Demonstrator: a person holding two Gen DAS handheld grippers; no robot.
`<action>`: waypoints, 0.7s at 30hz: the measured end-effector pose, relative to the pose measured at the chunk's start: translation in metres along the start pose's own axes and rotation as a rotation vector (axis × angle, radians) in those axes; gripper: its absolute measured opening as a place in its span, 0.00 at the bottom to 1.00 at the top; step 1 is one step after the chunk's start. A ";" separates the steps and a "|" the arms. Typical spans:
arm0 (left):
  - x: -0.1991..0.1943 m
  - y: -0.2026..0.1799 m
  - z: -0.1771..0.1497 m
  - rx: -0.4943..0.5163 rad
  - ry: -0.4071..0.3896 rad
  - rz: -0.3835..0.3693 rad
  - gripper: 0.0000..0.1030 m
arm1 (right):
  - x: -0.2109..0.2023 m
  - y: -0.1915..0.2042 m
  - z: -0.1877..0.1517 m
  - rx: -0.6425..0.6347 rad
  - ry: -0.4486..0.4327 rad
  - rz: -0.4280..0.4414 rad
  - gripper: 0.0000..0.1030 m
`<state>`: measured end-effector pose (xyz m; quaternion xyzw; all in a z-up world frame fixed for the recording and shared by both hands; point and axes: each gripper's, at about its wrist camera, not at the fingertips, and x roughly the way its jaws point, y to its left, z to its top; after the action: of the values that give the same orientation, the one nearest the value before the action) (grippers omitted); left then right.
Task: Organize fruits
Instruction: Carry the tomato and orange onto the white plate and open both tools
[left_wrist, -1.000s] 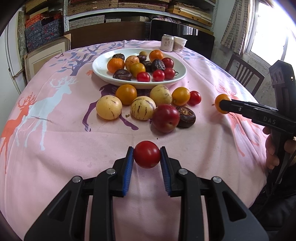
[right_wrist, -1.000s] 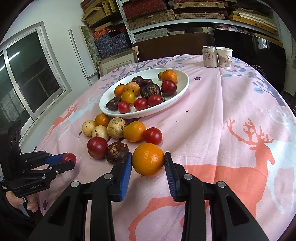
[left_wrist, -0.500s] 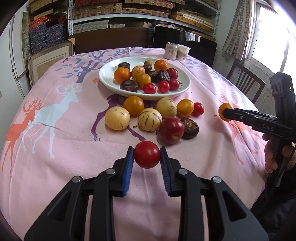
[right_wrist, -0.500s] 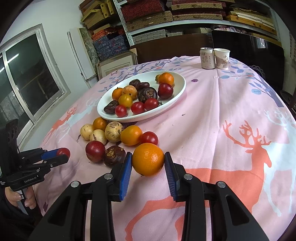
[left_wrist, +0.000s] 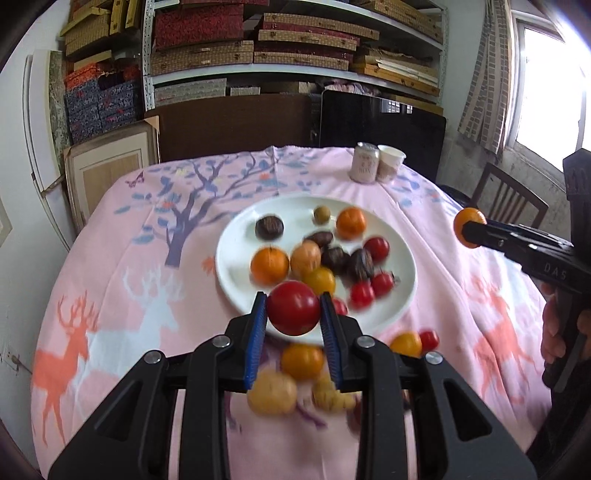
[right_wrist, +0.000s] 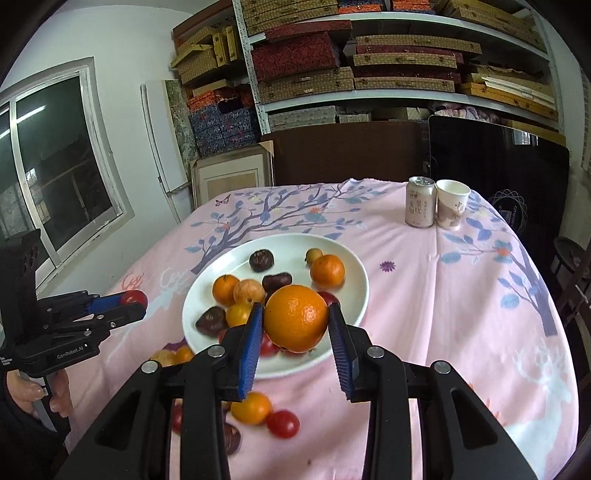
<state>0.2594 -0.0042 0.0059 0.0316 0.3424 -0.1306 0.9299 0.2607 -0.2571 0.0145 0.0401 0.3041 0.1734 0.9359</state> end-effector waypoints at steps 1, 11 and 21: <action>0.012 0.001 0.011 -0.003 0.002 0.009 0.27 | 0.011 0.000 0.007 -0.003 0.007 -0.004 0.35; 0.125 0.021 0.060 -0.140 0.102 -0.016 0.41 | 0.115 0.014 0.031 -0.089 0.071 -0.061 0.40; 0.046 0.019 0.008 -0.072 0.021 -0.024 0.73 | 0.038 0.002 -0.008 -0.010 0.020 -0.037 0.56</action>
<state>0.3031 0.0024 -0.0184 -0.0048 0.3569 -0.1290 0.9252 0.2842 -0.2422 -0.0131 0.0282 0.3135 0.1580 0.9359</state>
